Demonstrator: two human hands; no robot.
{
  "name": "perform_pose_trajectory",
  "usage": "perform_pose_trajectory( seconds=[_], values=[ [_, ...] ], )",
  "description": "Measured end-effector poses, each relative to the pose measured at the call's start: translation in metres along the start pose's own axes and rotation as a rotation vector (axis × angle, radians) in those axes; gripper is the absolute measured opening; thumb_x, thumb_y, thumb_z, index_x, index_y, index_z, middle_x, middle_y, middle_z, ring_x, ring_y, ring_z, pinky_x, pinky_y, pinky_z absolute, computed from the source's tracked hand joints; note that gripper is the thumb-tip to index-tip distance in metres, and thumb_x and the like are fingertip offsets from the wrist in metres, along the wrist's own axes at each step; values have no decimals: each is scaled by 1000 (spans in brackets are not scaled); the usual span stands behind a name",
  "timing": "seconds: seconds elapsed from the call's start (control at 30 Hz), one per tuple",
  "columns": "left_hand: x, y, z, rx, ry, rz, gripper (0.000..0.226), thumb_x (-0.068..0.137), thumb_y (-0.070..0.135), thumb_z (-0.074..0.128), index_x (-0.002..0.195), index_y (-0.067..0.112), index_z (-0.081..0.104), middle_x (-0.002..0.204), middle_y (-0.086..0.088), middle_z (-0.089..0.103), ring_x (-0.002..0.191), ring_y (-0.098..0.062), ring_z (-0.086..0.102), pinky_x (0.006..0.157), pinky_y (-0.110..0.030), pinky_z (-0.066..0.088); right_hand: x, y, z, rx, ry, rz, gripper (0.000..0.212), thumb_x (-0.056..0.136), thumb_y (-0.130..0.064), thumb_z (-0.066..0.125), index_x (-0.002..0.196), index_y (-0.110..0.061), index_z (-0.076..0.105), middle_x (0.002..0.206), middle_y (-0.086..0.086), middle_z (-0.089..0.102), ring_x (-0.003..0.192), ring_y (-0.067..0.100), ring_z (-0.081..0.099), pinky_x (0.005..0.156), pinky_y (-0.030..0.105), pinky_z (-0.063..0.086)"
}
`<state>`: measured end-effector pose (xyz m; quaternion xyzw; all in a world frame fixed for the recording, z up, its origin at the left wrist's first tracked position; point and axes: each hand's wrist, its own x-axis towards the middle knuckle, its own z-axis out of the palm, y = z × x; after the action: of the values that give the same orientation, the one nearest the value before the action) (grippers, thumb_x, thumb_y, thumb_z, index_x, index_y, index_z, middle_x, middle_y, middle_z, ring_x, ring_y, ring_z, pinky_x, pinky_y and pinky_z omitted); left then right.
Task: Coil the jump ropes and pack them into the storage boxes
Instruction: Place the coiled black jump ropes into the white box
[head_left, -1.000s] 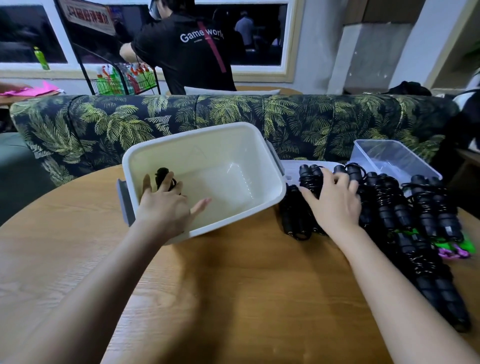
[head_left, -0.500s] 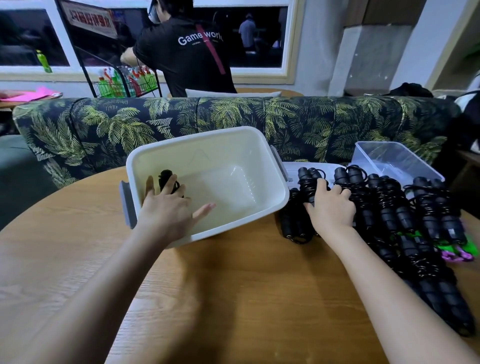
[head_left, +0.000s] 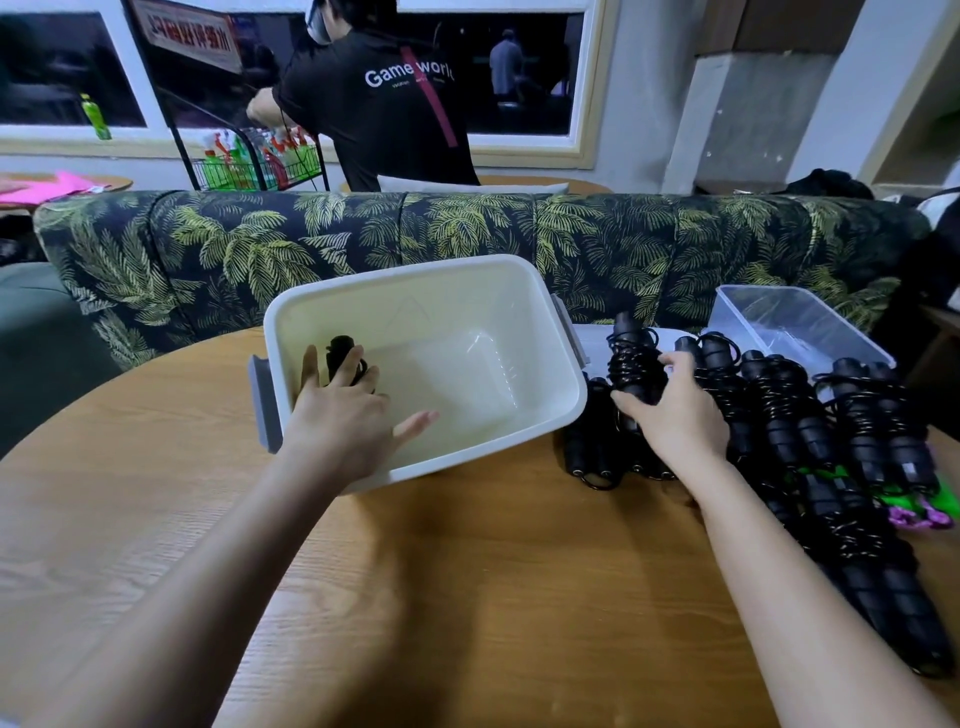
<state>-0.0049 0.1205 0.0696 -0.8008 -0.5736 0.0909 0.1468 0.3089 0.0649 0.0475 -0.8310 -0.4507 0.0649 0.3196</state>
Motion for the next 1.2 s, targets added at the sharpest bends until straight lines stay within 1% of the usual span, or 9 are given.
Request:
perform_pose_trajectory(
  seconds=[0.13, 0.27, 0.37, 0.47, 0.57, 0.67, 0.83, 0.97, 1.2],
  values=[
    [0, 1, 1, 11, 7, -1, 105, 76, 74, -13, 134, 21, 56, 162, 0, 23, 152, -21, -5, 115, -61, -11, -10, -6, -17, 612, -49, 65, 61, 81, -35, 79, 129, -28, 42, 110, 4, 62, 86, 17, 63, 80, 48, 58],
    [1, 0, 1, 6, -6, -2, 102, 80, 76, -9, 137, 21, 55, 163, 0, 22, 152, -21, -6, 114, -60, -13, -29, -33, -37, 951, -111, -13, 54, 87, -20, 75, 129, -24, 42, 108, 5, 65, 82, 8, 67, 77, 39, 61],
    [-1, 0, -1, -2, -7, -8, 98, 84, 76, -3, 142, 18, 50, 163, -3, 20, 152, -22, -5, 115, -59, -13, -43, -65, -38, 1081, -292, -90, 49, 89, -14, 71, 128, -22, 42, 99, 4, 71, 76, 5, 69, 65, 32, 62],
    [-4, -1, 1, -4, 50, -17, 99, 86, 78, 10, 155, 7, 21, 165, -12, 3, 152, -25, -3, 120, -52, -6, -47, -99, -16, 983, -542, -136, 58, 86, -12, 73, 133, -21, 40, 112, 10, 69, 89, 12, 70, 67, 34, 61],
    [-6, -1, 2, -83, 107, -46, 117, 83, 82, 28, 152, -4, -11, 160, -25, -17, 152, -32, 4, 123, -42, 3, -39, -125, 17, 806, -727, -104, 68, 85, -8, 75, 139, -19, 35, 119, 15, 64, 97, 23, 69, 75, 45, 61],
    [-6, -2, 2, -188, 139, -51, 133, 74, 88, 36, 148, -7, -22, 158, -28, -19, 150, -34, 11, 123, -40, 7, -30, -144, 45, 729, -840, -45, 67, 83, -4, 75, 135, -19, 35, 121, 18, 60, 95, 28, 68, 69, 47, 61],
    [-8, -3, 2, -238, 169, -50, 141, 59, 92, 26, 148, -6, -22, 161, -25, -13, 150, -33, 12, 123, -41, 10, -24, -168, 77, 514, -950, -139, 63, 87, -3, 72, 134, -18, 33, 114, 15, 63, 103, 33, 67, 88, 47, 56],
    [-10, -4, 9, -244, 151, -51, 135, 65, 93, 28, 151, 2, -21, 162, -20, -16, 150, -37, 9, 123, -44, 6, -35, -177, 101, 409, -967, -212, 45, 95, 4, 52, 134, -14, 38, 119, 13, 62, 103, 28, 67, 87, 41, 58],
    [-5, 0, 11, -108, 155, -1, 72, 95, 68, 23, 157, 35, 7, 166, 7, -1, 144, -54, -1, 115, -66, -7, -36, -170, 102, 222, -883, -351, 36, 95, -4, 48, 129, -14, 52, 106, 3, 63, 102, 24, 59, 90, 39, 53]
  ],
)
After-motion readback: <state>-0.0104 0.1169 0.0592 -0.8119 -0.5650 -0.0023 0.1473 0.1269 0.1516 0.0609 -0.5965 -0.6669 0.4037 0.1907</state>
